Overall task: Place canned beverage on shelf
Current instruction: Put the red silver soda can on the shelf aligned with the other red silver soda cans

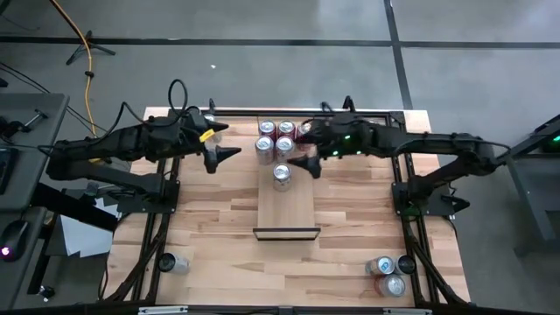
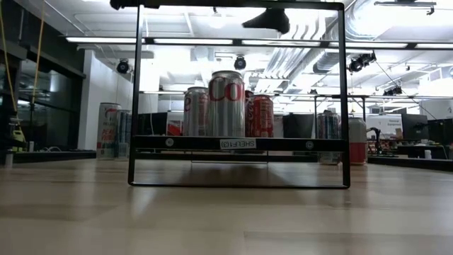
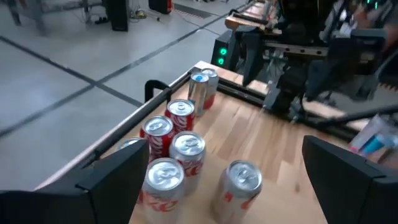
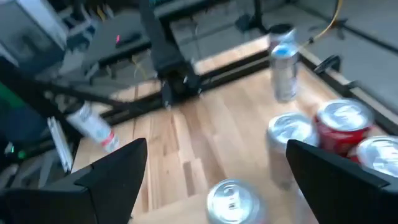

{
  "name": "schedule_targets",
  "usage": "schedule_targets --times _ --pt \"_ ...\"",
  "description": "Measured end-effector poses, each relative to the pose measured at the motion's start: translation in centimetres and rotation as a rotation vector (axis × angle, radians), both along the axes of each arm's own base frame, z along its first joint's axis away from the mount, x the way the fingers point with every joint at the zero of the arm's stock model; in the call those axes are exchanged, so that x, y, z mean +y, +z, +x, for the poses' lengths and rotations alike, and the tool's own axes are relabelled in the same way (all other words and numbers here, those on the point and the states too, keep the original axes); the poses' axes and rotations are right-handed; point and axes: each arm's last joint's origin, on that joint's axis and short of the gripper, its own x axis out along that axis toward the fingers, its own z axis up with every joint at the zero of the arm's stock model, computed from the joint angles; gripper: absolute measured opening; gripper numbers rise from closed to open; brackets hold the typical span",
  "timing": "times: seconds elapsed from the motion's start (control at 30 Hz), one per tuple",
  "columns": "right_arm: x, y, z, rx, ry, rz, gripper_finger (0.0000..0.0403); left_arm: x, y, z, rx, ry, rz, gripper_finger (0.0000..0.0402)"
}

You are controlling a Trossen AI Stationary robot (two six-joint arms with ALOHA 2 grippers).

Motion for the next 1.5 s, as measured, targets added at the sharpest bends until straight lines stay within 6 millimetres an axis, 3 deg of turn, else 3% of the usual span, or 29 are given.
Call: schedule_targets --times 0.2,0.47,0.6,0.9,1.5 --pt "0.7 -1.0 4.3 0.238 0.052 -0.096 0.0371 0.1 0.1 -0.2 0.063 -0.004 0.148 0.0365" --pt "0.4 -0.9 7.8 0.482 0.172 -0.227 0.0371 0.2 0.1 -0.2 0.071 0.022 0.162 0.0365" --pt "0.4 -1.1 8.7 0.554 0.304 -0.339 0.0371 0.3 0.1 -0.3 0.055 0.065 0.135 0.0365" --pt "0.3 -4.4 10.3 0.649 0.567 -0.565 0.0371 0.3 0.1 -0.3 0.022 0.079 0.087 0.0365" --pt "0.1 -7.6 11.3 0.745 0.740 -0.658 0.0370 0.3 -0.3 0.7 0.002 0.107 -0.002 0.0365"
